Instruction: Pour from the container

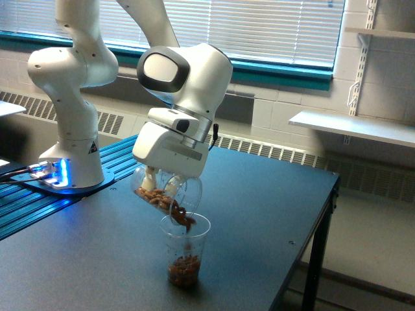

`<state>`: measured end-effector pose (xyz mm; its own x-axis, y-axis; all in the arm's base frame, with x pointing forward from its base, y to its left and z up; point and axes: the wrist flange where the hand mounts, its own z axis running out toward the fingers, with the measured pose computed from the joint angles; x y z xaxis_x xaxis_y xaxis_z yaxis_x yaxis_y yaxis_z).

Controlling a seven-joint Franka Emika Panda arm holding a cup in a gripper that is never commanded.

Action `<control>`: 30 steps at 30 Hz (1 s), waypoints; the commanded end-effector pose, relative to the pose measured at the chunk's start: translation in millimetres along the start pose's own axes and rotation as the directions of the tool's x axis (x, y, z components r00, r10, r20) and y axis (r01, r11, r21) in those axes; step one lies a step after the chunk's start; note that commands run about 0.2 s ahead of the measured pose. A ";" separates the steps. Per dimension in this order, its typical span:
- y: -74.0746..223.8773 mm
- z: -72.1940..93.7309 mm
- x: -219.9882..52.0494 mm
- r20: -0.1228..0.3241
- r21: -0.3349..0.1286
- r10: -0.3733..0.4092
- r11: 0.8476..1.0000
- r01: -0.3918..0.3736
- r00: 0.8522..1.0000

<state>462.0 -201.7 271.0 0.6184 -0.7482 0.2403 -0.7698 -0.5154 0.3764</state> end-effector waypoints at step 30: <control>-1.8 -4.9 2.7 -0.004 -0.072 -0.112 0.991 0.111 0.994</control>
<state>462.5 -202.2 271.2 0.6707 -0.7113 0.2103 -0.7148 -0.5441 0.4395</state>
